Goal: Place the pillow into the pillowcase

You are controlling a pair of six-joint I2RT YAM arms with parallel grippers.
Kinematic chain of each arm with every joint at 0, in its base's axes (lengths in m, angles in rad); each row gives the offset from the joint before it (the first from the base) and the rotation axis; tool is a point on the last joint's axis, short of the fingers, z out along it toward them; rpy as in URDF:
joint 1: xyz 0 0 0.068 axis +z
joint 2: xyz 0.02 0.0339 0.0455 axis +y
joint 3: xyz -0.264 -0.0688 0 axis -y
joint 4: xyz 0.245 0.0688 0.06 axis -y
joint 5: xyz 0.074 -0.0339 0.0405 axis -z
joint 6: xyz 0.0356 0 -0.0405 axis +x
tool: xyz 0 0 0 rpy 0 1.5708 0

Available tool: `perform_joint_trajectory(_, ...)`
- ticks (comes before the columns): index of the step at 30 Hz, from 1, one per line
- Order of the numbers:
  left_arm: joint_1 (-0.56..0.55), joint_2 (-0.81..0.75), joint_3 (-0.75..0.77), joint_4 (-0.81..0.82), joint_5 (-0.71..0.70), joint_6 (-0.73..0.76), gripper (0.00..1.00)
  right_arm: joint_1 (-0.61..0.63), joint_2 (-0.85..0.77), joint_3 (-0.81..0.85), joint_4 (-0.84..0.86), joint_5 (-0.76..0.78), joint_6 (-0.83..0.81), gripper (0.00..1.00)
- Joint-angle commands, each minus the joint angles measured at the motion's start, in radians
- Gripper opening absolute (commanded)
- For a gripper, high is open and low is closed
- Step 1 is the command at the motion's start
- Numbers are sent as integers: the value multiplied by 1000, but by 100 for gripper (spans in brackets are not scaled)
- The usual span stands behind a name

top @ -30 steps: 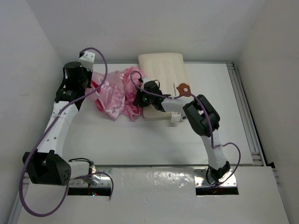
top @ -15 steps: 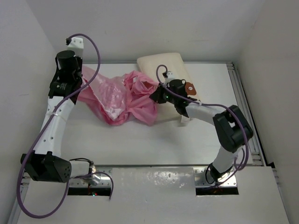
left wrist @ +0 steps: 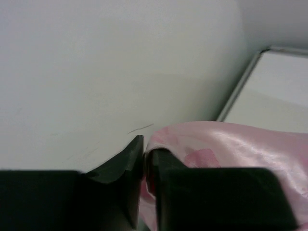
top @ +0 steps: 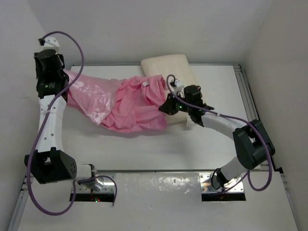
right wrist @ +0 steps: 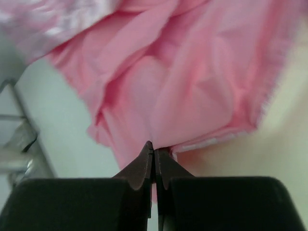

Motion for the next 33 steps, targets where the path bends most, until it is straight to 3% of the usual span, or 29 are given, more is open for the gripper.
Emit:
perform_joint_trajectory(1, 75, -8, 48, 16, -26, -25, 28, 56, -69, 1, -2, -307, -139, 2)
perform_joint_trajectory(2, 78, -12, 50, 0, -14, -37, 47, 62, -77, 4, -7, -315, -133, 18)
perform_joint_trajectory(3, 80, -18, 48, -36, 9, -46, 76, 53, -79, 8, -16, -315, -113, 50)
perform_joint_trajectory(4, 77, -23, 53, -56, 72, -63, 87, 40, -77, 21, -13, -315, -72, 76)
perform_joint_trajectory(5, 72, -23, 58, -77, 104, -98, 97, 21, -74, 27, -6, -314, -47, 95)
perform_joint_trajectory(6, 63, -23, 73, -118, 138, -111, 100, -20, -69, 35, 13, -306, -18, 99)
perform_joint_trajectory(9, 30, -22, 88, -171, 270, -137, 100, -101, -69, 58, 1, -164, 74, 99)
perform_joint_trajectory(12, 3, -14, 68, -220, 501, -140, 100, -158, -86, 81, -134, 135, 99, 99)
perform_joint_trajectory(13, -9, -8, 61, -237, 648, -137, 97, -174, -92, 94, -181, 282, 97, 99)
perform_joint_trajectory(15, -72, 24, 32, -300, 770, -116, 54, -213, -115, 81, -271, 366, 102, 93)
perform_joint_trajectory(16, -127, 52, 12, -326, 780, -111, 2, -250, -144, 61, -262, 352, 107, 37)
perform_joint_trajectory(17, -145, 70, 2, -333, 777, -109, 2, -266, -169, 36, -245, 348, 116, 0)
perform_joint_trajectory(19, -226, 104, -11, -349, 751, -70, 0, -286, -216, -71, -217, 405, 198, 0)
perform_joint_trajectory(20, -284, 139, -24, -346, 743, -57, 25, -304, -241, -108, -172, 468, 218, 19)
perform_joint_trajectory(21, -311, 158, -30, -337, 737, -45, 40, -309, -282, -182, -151, 504, 238, 76)
perform_joint_trajectory(22, -337, 194, -36, -318, 721, -34, 51, -310, -298, -212, -116, 540, 273, 94)
perform_joint_trajectory(23, -383, 216, -41, -277, 714, -37, 70, -312, -307, -234, -104, 597, 287, 99)
perform_joint_trajectory(26, -421, 332, -9, -191, 688, -91, 82, -312, -289, -272, -84, 622, 344, 99)
perform_joint_trajectory(33, -440, 612, 147, -117, 628, -209, 81, -312, -128, -312, 80, 518, 487, 99)
